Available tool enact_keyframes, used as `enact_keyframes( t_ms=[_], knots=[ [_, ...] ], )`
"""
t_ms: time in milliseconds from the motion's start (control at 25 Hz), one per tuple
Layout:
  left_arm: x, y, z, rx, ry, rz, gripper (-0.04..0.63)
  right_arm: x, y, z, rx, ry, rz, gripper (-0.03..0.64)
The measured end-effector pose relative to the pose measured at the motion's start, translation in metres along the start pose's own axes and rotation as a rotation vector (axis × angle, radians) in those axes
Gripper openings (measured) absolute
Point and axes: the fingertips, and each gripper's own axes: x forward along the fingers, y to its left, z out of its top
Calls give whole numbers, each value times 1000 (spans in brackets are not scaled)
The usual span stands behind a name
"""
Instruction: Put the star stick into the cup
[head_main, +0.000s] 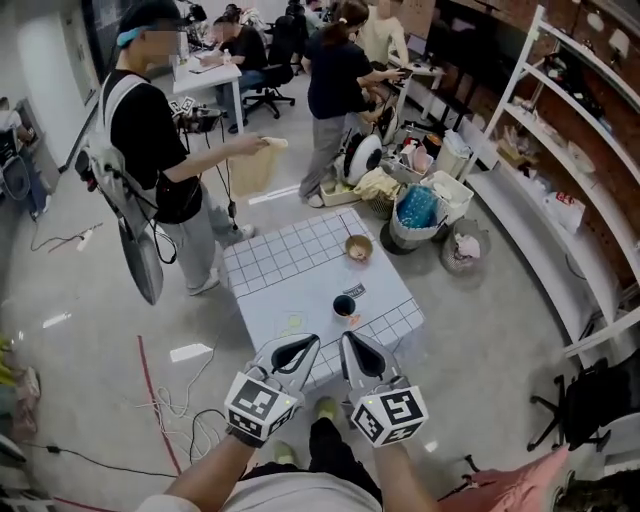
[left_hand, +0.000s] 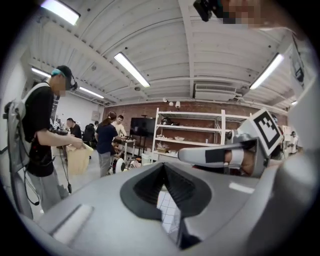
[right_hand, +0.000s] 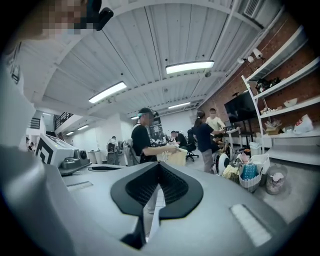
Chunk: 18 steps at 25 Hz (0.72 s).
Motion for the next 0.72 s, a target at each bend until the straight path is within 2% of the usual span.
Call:
enact_keyframes(
  t_ms=[520,720],
  knots=[
    [-53,-12,51,-38,-77,23,6,-29,47,35,-69,-55,22,12],
    [-67,-24,64,-28,-110,16,6,-41,59,44,-100,-74,15,12]
  ],
)
